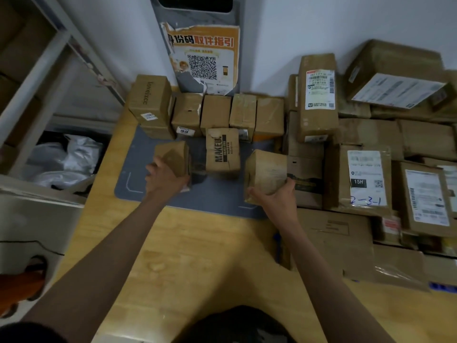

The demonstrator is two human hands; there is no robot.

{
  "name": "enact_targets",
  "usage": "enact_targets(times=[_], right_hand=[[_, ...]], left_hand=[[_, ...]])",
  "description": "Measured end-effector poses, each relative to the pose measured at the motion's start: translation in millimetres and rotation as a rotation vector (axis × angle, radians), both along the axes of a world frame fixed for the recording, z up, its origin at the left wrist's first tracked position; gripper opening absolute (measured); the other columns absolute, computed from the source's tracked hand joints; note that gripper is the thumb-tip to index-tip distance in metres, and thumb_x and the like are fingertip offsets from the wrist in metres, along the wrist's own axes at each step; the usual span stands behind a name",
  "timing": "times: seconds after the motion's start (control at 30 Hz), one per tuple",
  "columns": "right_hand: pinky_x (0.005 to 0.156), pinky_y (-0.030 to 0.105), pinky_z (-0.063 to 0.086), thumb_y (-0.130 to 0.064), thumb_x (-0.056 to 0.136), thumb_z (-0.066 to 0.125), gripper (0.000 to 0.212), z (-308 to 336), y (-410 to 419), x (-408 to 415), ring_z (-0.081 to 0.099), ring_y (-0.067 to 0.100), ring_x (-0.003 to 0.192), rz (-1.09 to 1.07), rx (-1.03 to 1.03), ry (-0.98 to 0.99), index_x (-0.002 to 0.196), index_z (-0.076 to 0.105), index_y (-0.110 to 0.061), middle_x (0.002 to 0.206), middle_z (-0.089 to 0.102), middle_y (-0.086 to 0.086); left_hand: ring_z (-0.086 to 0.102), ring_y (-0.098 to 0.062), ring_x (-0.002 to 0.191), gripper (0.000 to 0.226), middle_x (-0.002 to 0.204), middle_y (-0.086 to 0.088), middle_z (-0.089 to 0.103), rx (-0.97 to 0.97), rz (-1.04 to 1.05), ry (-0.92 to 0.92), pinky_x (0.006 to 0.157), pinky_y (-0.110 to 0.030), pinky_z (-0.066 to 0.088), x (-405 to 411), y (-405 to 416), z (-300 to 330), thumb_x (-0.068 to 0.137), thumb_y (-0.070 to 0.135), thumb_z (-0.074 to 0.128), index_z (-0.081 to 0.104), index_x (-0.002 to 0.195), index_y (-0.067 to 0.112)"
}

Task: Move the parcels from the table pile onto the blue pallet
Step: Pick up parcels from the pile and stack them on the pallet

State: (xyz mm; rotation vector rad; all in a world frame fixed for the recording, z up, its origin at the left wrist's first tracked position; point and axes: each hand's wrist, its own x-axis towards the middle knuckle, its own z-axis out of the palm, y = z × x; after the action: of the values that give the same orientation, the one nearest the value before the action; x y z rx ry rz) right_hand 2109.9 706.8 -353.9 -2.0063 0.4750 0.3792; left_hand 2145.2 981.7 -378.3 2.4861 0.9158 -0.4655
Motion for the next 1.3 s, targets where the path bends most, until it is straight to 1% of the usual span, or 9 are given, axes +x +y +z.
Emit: enact_targets(times=[0.17,0.27,0.4,0.5,0.73,0.93,1.03,1.2,1.3], right_hand=[[0.103,0.050,0.046,-0.046,0.070,0.083,0.101,13.6,-0.6,-31.9,0.045,0.026,0.127,0.040,0.028,-0.035,0.143,0.023,-0.011,0.141,0.039,0.007],[0.104,0.052,0.044,-0.045,0.068,0.084,0.101,22.0,-5.3,-53.7,0.044,0.028,0.129,0.064,0.039,-0.031,0.142,0.024,-0.009,0.141,0.039,0.008],[0.102,0.047,0.047,-0.050,0.066,0.083,0.099,34.3,-25.5,-86.7,0.047,0.025,0.126,0.130,0.044,-0.045,0.138,0.026,-0.014,0.136,0.043,0.004],[0.101,0.043,0.047,-0.047,0.065,0.084,0.097,43.3,-46.7,-109.4,0.048,0.023,0.124,0.148,0.055,-0.067,0.136,0.028,-0.013,0.133,0.044,0.004],[0.091,0.032,0.045,-0.045,0.065,0.084,0.092,57.3,-107.2,-160.8,0.045,0.021,0.122,0.196,0.020,-0.119,0.134,0.032,-0.012,0.128,0.038,0.003],[0.085,0.026,0.039,-0.045,0.064,0.085,0.092,54.5,-169.6,-200.6,0.045,0.019,0.119,0.156,0.008,-0.136,0.133,0.034,-0.011,0.120,0.037,-0.001],[0.084,0.026,0.038,-0.045,0.062,0.086,0.093,53.2,-198.7,-214.8,0.046,0.020,0.119,0.097,-0.009,-0.140,0.132,0.034,-0.010,0.124,0.040,0.001],[0.081,0.029,0.040,-0.049,0.062,0.084,0.097,57.0,-241.9,-228.7,0.046,0.021,0.117,0.014,-0.036,-0.148,0.135,0.033,-0.011,0.123,0.039,0.001],[0.085,0.034,0.046,-0.048,0.063,0.085,0.100,64.7,-259.7,-227.1,0.047,0.024,0.120,-0.050,-0.030,-0.158,0.136,0.030,-0.010,0.132,0.040,0.005]], left_hand=[[0.045,-0.048,0.116,0.091,0.133,-0.019,0.028,-0.037,-0.062,-0.001,0.094,-0.054,0.045,-68.5,-8.6,27.9,0.075,0.046,0.077,0.020,0.136,0.012],[0.050,-0.045,0.108,0.084,0.125,-0.016,0.032,-0.047,-0.104,-0.063,0.089,-0.052,0.048,-105.0,-28.7,45.7,0.073,0.049,0.077,0.025,0.129,0.015],[0.049,-0.044,0.110,0.085,0.125,-0.015,0.036,-0.022,-0.116,-0.127,0.088,-0.051,0.047,-146.4,-66.0,67.9,0.071,0.053,0.078,0.027,0.129,0.015],[0.051,-0.043,0.109,0.085,0.123,-0.014,0.036,-0.017,-0.138,-0.157,0.089,-0.051,0.048,-173.2,-98.5,83.6,0.070,0.055,0.078,0.028,0.127,0.017],[0.053,-0.040,0.106,0.082,0.121,-0.010,0.035,0.026,-0.220,-0.194,0.080,-0.047,0.050,-223.8,-179.9,105.1,0.071,0.059,0.074,0.028,0.127,0.021],[0.053,-0.040,0.105,0.086,0.122,-0.010,0.035,0.017,-0.284,-0.219,0.079,-0.046,0.051,-252.7,-244.2,105.1,0.069,0.061,0.074,0.027,0.130,0.022],[0.054,-0.039,0.106,0.085,0.122,-0.009,0.035,0.000,-0.326,-0.221,0.080,-0.046,0.051,-260.4,-273.1,105.6,0.068,0.061,0.073,0.027,0.128,0.023],[0.054,-0.036,0.110,0.084,0.128,-0.008,0.037,-0.039,-0.415,-0.214,0.082,-0.045,0.052,-257.9,-311.7,110.6,0.068,0.062,0.072,0.027,0.128,0.025],[0.054,-0.034,0.112,0.085,0.131,-0.008,0.037,-0.061,-0.484,-0.237,0.082,-0.044,0.051,-247.9,-327.6,115.0,0.069,0.063,0.072,0.027,0.130,0.026]])
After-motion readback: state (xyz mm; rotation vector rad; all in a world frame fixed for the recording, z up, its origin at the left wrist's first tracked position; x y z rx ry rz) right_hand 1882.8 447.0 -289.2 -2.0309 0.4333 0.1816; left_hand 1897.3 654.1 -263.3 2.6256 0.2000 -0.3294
